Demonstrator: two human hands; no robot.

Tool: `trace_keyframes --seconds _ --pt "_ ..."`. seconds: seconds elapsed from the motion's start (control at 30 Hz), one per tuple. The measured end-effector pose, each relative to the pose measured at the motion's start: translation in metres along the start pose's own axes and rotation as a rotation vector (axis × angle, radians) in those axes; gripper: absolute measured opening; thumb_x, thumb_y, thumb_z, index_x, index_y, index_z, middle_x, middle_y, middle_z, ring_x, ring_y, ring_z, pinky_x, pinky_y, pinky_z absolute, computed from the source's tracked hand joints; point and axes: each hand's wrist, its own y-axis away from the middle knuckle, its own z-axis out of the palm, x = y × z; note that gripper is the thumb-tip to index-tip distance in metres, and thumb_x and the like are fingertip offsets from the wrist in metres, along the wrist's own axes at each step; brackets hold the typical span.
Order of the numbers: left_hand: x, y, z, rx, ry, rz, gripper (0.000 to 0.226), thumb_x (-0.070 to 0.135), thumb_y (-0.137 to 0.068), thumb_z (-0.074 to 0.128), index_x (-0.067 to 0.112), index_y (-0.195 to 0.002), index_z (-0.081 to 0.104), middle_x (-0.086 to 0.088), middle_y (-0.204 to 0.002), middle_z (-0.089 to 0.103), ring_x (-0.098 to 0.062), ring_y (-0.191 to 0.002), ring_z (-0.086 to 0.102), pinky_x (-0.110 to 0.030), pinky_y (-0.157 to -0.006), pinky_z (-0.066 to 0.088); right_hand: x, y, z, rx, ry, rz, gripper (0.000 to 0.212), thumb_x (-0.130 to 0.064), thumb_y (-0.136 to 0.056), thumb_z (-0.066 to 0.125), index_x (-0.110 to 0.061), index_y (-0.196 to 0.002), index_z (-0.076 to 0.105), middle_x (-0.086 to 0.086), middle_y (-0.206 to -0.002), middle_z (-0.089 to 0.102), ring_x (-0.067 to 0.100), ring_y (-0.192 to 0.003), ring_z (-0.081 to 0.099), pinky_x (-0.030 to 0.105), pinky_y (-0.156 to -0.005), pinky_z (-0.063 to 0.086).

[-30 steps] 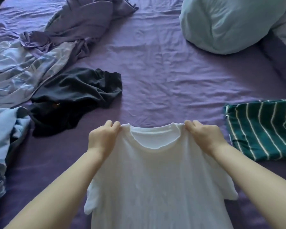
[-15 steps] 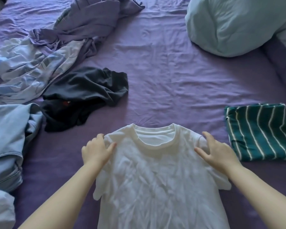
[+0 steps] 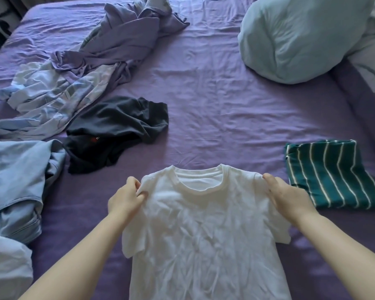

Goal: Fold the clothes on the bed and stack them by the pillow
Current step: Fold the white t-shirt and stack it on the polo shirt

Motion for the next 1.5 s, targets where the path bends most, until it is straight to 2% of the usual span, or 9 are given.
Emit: trace_keyframes --seconds 0.13,0.27,0.47,0.67,0.8,0.9,1.07,1.23,1.5 --pt "-0.006 -0.004 -0.006 -0.128 -0.089 -0.017 0.057 0.037 -0.078 0.06 0.03 -0.129 0.035 0.006 -0.103 0.06 -0.018 -0.09 0.056 -0.03 -0.066 0.04 0.014 -0.001 0.004 0.155 0.116 -0.078 0.088 0.016 -0.029 0.081 -0.003 -0.112 0.058 0.011 -0.056 0.054 0.025 -0.021 0.035 0.011 -0.044 0.009" --pt "-0.013 -0.001 0.002 -0.16 0.016 -0.025 0.061 0.024 -0.078 0.058 0.025 -0.136 0.038 0.002 -0.114 0.059 -0.021 -0.099 0.055 -0.034 -0.076 0.048 0.015 0.003 0.011 0.137 0.214 -0.103 0.08 0.015 -0.029 0.08 -0.001 -0.106 0.061 0.011 -0.061 0.055 0.029 -0.04 0.049 0.027 -0.037 0.029" --pt "-0.007 0.0 0.01 -0.113 0.207 -0.111 0.023 0.018 -0.073 0.061 0.016 -0.096 0.057 -0.001 -0.094 0.063 -0.018 -0.081 0.056 -0.031 -0.063 0.043 -0.031 0.011 0.046 0.219 0.108 -0.285 0.049 -0.011 -0.064 0.034 -0.009 -0.1 0.067 0.014 -0.096 0.069 0.032 -0.082 0.067 0.038 -0.069 0.053" --pt "0.001 -0.002 0.011 -0.078 0.325 -0.024 0.008 0.013 -0.079 0.055 0.013 -0.076 0.048 0.002 -0.074 0.053 -0.017 -0.068 0.046 -0.029 -0.055 0.034 -0.095 0.01 0.065 0.061 0.072 -0.296 0.043 -0.024 -0.059 0.073 -0.017 -0.102 0.072 0.01 -0.102 0.071 0.029 -0.089 0.069 0.036 -0.067 0.056" --pt "-0.007 -0.002 0.008 -0.037 0.322 -0.006 0.013 0.022 -0.081 0.058 0.014 -0.085 0.049 0.003 -0.078 0.057 -0.019 -0.072 0.052 -0.032 -0.06 0.041 -0.133 0.008 0.065 0.022 0.031 -0.27 0.044 -0.039 -0.07 0.045 -0.02 -0.097 0.074 0.01 -0.101 0.072 0.029 -0.087 0.07 0.038 -0.06 0.056" --pt "-0.02 -0.007 0.002 -0.011 0.208 0.015 0.023 0.032 -0.08 0.062 0.02 -0.094 0.048 0.006 -0.085 0.059 -0.02 -0.082 0.056 -0.035 -0.068 0.045 -0.161 0.004 0.064 -0.013 0.012 -0.284 0.046 -0.043 -0.062 0.059 -0.019 -0.099 0.073 0.013 -0.104 0.071 0.03 -0.091 0.069 0.038 -0.061 0.056" --pt "-0.047 -0.015 -0.016 -0.249 0.08 -0.015 0.037 0.045 -0.065 0.067 0.017 -0.059 0.043 0.003 -0.065 0.049 -0.018 -0.075 0.045 -0.03 -0.054 0.035 -0.219 0.002 0.065 0.046 -0.112 -0.382 0.062 -0.05 -0.049 0.083 -0.021 -0.102 0.07 0.008 -0.107 0.07 0.027 -0.094 0.068 0.035 -0.064 0.055" --pt "-0.065 -0.023 -0.025 -0.261 0.469 0.028 0.02 0.032 -0.067 0.069 0.018 -0.072 0.056 0.004 -0.073 0.057 -0.014 -0.07 0.052 -0.029 -0.063 0.04 -0.271 0.007 0.065 0.025 -0.18 -0.401 0.055 -0.049 -0.072 0.046 -0.018 -0.111 0.068 0.006 -0.116 0.067 0.024 -0.106 0.065 0.04 -0.075 0.057" --pt "-0.076 -0.042 -0.024 0.068 -0.459 0.349 0.013 0.025 -0.096 0.045 0.019 -0.106 0.052 -0.002 -0.089 0.046 -0.031 -0.085 0.059 -0.03 -0.058 0.035 -0.294 0.005 0.071 -0.005 -0.172 -0.328 0.062 -0.049 -0.079 0.035 -0.014 -0.129 0.043 0.009 -0.13 0.059 0.029 -0.12 0.056 0.052 -0.095 0.045"
